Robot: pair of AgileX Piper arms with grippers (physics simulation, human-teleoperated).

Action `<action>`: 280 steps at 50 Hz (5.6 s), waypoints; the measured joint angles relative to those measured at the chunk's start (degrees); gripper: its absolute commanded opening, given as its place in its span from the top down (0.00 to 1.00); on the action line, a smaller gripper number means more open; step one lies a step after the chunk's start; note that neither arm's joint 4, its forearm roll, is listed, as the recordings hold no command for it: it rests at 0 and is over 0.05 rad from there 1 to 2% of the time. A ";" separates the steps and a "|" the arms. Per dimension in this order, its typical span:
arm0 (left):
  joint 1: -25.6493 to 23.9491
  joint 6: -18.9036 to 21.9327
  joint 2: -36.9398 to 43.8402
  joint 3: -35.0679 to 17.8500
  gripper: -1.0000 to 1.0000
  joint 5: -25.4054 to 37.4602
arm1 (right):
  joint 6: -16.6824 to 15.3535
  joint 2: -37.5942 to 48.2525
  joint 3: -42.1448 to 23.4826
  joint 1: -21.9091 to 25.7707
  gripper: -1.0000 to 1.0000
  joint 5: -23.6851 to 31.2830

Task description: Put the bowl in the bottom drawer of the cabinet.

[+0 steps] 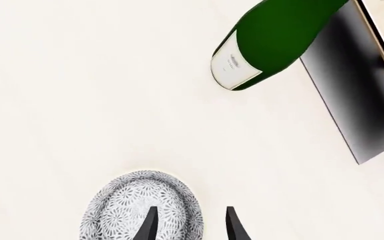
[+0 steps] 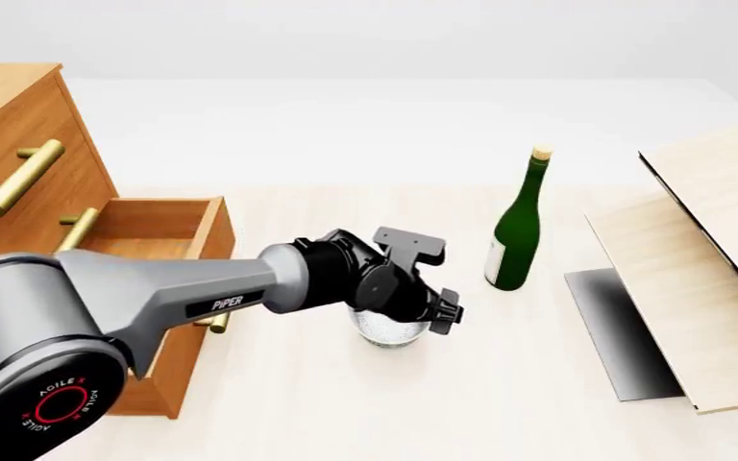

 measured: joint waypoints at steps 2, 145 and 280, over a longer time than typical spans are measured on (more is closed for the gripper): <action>0.11 -0.05 0.13 0.02 0.00 -0.09 | 0.00 0.00 0.00 0.00 0.00 0.00; 6.01 2.64 -4.08 -0.90 1.00 -2.17 | 0.00 0.00 0.00 0.00 0.00 0.00; 21.51 5.67 -32.77 16.79 1.00 -12.88 | 0.01 0.00 0.00 0.00 0.00 0.00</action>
